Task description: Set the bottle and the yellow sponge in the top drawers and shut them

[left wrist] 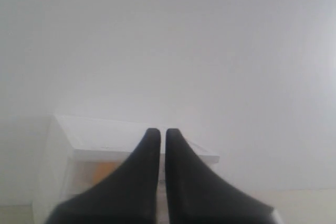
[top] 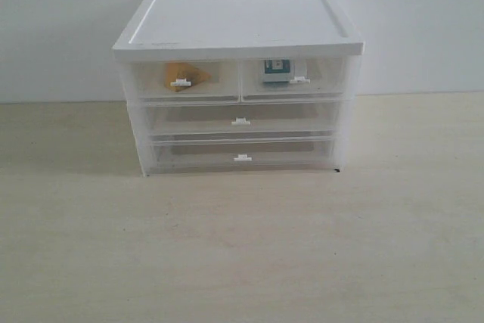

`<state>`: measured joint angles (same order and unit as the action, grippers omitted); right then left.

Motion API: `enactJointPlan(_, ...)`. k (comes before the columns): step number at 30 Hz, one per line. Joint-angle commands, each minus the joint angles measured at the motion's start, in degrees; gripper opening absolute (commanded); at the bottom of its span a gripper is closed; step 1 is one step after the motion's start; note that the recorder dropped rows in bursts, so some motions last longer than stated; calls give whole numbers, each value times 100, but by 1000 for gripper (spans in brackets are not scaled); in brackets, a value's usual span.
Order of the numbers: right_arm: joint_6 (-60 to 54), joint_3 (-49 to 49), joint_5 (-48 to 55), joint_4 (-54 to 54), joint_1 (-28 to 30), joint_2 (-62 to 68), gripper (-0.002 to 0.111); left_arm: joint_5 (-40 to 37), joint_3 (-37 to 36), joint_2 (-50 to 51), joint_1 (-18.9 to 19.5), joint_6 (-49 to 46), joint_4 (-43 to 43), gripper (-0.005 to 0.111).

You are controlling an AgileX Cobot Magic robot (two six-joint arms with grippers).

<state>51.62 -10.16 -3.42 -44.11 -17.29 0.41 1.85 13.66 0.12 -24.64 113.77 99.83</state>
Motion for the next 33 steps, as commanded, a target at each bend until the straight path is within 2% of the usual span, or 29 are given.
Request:
enactJointPlan(1, 23, 11, 29, 8, 15, -41, 0, 135, -20, -12, 5, 19, 11, 4)
enactJointPlan(14, 23, 11, 29, 8, 15, -41, 0, 134, -20, -12, 5, 19, -43, 4)
enactJointPlan(17, 23, 11, 29, 8, 15, -41, 0, 84, -20, -12, 5, -276, -1205, 4)
enactJointPlan(19, 23, 11, 29, 8, 15, -41, 0, 44, -20, -12, 5, -1424, -2416, 4)
enactJointPlan(24, 35, 11, 29, 8, 15, -41, 0, 30, -20, -12, 5, -4992, -5663, 4)
enactJointPlan(29, 35, 11, 29, 8, 15, -41, 0, -78, -29, -12, 5, -8986, -8992, 4)
enactJointPlan(31, 35, 11, 29, 8, 15, -41, 0, -241, -29, -12, 5, -10677, -10075, 4)
enactJointPlan(33, 35, 11, 29, 8, 15, -41, 0, -437, -29, -12, 5, -11861, -10905, 4)
